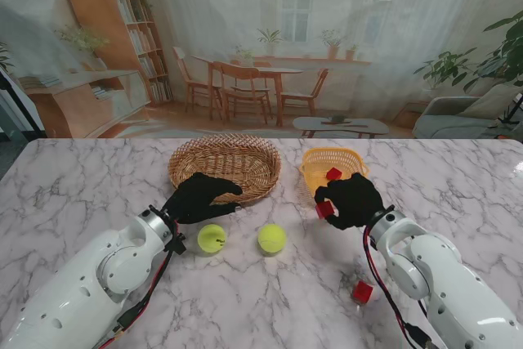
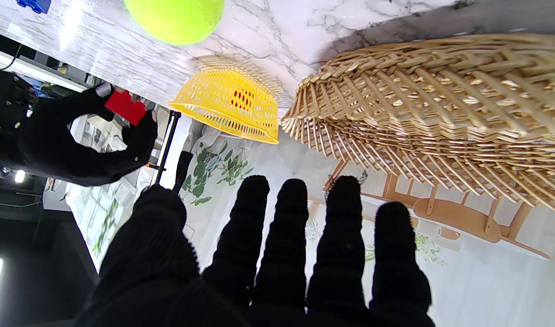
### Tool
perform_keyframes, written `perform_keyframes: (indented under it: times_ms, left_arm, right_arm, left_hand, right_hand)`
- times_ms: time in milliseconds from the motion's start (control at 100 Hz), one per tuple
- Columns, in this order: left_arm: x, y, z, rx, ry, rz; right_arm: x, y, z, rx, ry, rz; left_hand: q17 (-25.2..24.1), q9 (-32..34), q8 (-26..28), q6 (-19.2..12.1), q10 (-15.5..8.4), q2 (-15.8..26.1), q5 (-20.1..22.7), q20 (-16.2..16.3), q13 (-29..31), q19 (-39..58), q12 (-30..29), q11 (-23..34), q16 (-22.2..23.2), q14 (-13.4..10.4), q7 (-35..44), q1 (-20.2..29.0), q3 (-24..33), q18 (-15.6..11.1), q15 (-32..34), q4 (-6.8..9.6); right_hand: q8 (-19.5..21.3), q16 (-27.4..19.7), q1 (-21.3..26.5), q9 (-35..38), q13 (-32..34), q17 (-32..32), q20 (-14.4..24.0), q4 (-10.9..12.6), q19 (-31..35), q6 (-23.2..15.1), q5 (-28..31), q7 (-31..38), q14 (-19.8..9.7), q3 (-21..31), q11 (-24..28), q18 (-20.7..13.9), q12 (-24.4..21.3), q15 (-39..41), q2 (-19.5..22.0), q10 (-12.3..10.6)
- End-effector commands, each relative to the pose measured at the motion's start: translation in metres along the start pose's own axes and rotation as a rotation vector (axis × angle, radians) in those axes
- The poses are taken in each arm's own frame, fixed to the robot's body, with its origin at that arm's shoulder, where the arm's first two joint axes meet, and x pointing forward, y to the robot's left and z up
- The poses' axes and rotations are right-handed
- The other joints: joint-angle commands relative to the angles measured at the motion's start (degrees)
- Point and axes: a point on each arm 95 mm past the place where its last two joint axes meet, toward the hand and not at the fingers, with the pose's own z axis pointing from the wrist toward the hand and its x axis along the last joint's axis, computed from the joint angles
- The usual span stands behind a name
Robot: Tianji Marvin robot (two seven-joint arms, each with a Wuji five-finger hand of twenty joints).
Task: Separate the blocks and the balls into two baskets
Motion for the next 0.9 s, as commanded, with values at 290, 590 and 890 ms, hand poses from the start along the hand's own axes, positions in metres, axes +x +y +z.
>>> perform_keyframes:
  times_ms: [290, 590, 890]
  left_arm:
    - [0.001, 0.002, 0.001, -0.015, 0.003, -0.003]
    - [0.001, 0.002, 0.001, -0.015, 0.004, -0.003]
    - [0.003, 0.004, 0.002, -0.029, 0.013, -0.004]
  right_arm:
    - [-0.035, 0.027, 0.033, -0.021, -0.021, -0.009]
    - [-0.061, 0.027, 0.059, 0.015, -0.077, -0.009]
    - [-0.085, 0.019, 0.081, 0.069, -0.167, -0.020]
  left_hand:
    - [-0.23, 1.02, 0.34, -0.91, -0.93, 2.42, 1.75, 0.38, 0.61, 0.87, 0.05, 0.35, 0.29, 0.15, 0.75, -0.11, -1.55, 1.14, 0.91, -0.92]
    - [-0.33, 1.00, 0.36, -0.98, -1.02, 2.49, 1.76, 0.36, 0.65, 0.81, 0.04, 0.34, 0.29, 0.14, 0.79, -0.04, -1.51, 1.17, 0.93, -0.90]
    - [-0.36, 1.05, 0.38, -1.00, -1.08, 2.46, 1.72, 0.38, 0.62, 0.77, 0.05, 0.37, 0.25, 0.04, 0.86, -0.07, -1.53, 1.27, 0.85, -0.89]
  right_hand:
    - [0.99, 0.60, 3.73, 0.62, 0.47, -0.72, 0.60, 0.44, 0.06, -4.27, 3.24, 7.09, 0.33, 0.98, -0.91, 0.28, 0.26, 1.83, 3.47, 0.05]
    - [1.13, 0.23, 3.40, 0.05, 0.33, -0.67, 0.38, 0.62, -0.29, -5.21, 2.94, 7.64, -0.25, 0.50, -1.17, -0.09, -0.35, 0.97, 3.59, -0.41]
    - [1.11, -1.41, 2.32, -1.96, -1.35, -2.17, 0.11, 0.86, -0.26, -6.15, 2.48, 8.16, -0.31, -0.04, -3.08, -0.27, -3.17, -1.99, 3.91, -0.10]
